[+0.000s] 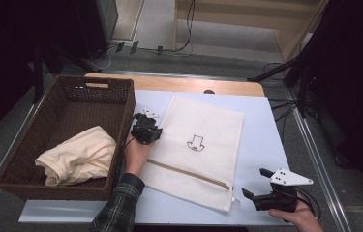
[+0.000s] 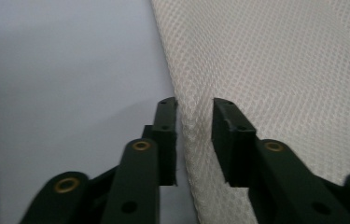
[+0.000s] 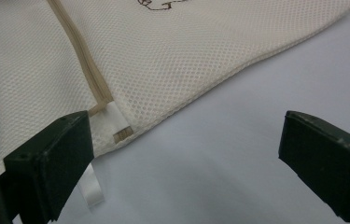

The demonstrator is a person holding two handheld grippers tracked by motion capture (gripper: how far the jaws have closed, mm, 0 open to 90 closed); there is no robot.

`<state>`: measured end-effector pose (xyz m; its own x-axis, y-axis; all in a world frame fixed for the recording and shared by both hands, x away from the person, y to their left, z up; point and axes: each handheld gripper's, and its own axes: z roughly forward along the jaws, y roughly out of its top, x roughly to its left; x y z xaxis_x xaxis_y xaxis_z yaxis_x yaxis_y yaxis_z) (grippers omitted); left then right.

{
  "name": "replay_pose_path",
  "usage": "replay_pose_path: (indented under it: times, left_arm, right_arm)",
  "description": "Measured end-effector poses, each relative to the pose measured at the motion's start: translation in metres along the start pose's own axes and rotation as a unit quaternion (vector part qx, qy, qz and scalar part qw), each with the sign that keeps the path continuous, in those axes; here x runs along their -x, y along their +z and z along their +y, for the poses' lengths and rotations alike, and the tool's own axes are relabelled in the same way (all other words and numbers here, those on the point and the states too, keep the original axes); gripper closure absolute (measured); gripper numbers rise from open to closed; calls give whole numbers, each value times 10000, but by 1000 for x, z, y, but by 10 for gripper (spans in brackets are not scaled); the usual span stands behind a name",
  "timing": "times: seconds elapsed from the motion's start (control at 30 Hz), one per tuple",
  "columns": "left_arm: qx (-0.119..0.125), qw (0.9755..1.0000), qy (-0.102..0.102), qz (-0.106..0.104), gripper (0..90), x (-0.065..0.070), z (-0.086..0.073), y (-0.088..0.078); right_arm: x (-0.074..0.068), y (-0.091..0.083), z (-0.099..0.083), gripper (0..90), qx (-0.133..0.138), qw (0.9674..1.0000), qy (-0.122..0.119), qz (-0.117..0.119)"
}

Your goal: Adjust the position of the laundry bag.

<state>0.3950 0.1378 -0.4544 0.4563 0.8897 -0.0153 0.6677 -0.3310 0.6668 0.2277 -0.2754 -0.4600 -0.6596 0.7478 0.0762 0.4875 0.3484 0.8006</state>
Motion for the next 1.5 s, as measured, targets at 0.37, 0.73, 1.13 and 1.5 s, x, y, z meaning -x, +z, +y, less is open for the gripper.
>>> replay_pose_path:
  times: [0.37,0.73,1.13,1.5]
  left_arm:
    - [318,9941,489,-916,423,33,6,-14]
    - [324,9795,967,-1735,381,81,15,-1]
    - [215,9697,1291,-2060,328,112,26,14]
    - [175,9595,1565,-2334,326,143,38,28]
  right_arm:
    - [-1,2,0,33,-70,10000,-46,15]
    - [-1,3,-1,34,-97,9999,-71,10]
    - [-2,1,-2,34,-114,9999,-68,14]
    - [-1,0,-3,37,-139,9999,-39,21]
